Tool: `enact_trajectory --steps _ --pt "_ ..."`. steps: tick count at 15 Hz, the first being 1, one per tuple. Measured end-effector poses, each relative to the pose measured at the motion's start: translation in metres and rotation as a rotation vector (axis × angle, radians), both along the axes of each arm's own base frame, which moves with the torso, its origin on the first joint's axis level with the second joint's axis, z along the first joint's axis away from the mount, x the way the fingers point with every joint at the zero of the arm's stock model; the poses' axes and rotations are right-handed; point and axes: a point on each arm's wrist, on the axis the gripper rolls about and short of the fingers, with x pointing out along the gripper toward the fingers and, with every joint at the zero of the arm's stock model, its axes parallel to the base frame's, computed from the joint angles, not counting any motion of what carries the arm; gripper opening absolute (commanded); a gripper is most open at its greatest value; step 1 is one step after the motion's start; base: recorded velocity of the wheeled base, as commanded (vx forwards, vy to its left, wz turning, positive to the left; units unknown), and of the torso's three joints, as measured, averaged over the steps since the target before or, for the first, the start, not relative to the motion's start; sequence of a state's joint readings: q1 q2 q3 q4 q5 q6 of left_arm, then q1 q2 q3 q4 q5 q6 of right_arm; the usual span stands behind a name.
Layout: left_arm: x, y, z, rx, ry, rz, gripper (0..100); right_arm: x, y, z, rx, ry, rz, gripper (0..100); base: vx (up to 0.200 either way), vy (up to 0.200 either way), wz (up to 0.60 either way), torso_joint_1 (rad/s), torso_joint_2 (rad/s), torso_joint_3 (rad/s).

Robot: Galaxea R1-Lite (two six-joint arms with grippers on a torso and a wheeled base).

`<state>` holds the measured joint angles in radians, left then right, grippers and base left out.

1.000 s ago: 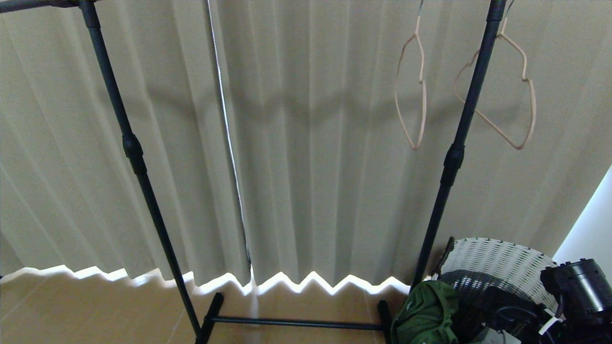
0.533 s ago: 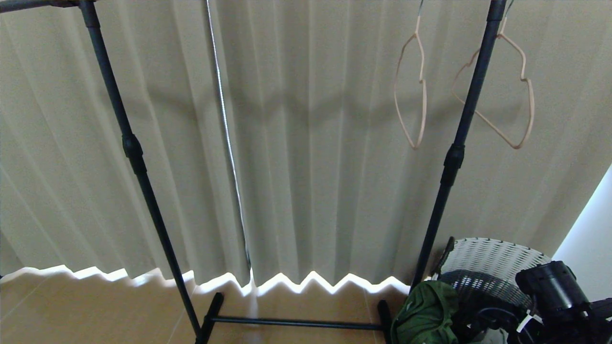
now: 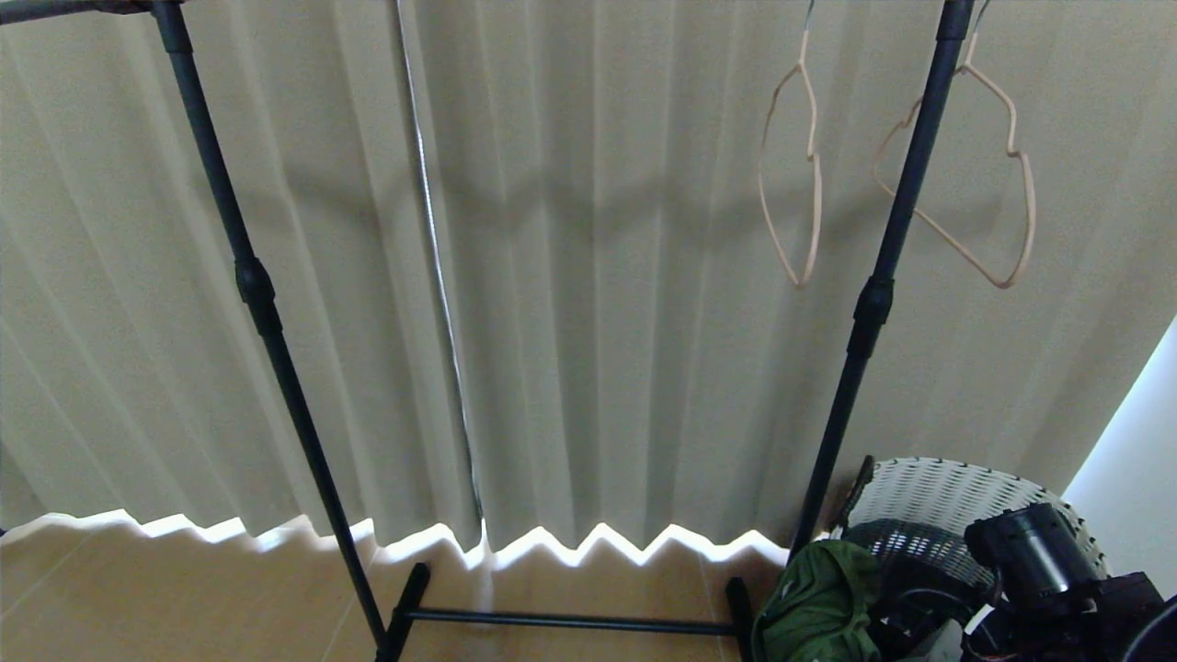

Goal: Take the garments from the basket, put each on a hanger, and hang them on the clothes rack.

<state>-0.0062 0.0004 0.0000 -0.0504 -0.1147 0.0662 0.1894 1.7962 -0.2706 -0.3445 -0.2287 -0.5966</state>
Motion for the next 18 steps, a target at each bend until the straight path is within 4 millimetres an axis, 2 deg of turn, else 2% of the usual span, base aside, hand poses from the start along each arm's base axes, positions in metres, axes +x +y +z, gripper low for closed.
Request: enact_trajectory --steps 3,4,12,15,18 --pt "0.0 0.0 0.0 0.0 0.0 0.0 100 0.0 0.0 -0.004 -0.006 0.014 -0.007 100 0.0 0.0 0.0 0.0 0.0 0.0" --pt "0.0 0.0 0.0 0.0 0.0 0.0 100 0.0 0.0 -0.005 -0.01 0.017 -0.009 0 0.0 0.0 0.0 0.0 0.0 0.0" --pt "0.0 0.0 0.0 0.0 0.0 0.0 100 -0.005 -0.003 -0.003 -0.041 0.005 -0.03 0 0.0 0.0 0.0 0.0 0.0 0.0" --pt "0.0 0.0 0.0 0.0 0.0 0.0 100 -0.017 -0.012 0.014 -0.041 -0.079 -0.071 0 0.0 0.0 0.0 0.0 0.0 0.0" --pt "0.0 0.0 0.0 0.0 0.0 0.0 100 -0.032 -0.022 0.039 -0.018 -0.224 -0.124 0 0.0 0.0 0.0 0.0 0.0 0.0"
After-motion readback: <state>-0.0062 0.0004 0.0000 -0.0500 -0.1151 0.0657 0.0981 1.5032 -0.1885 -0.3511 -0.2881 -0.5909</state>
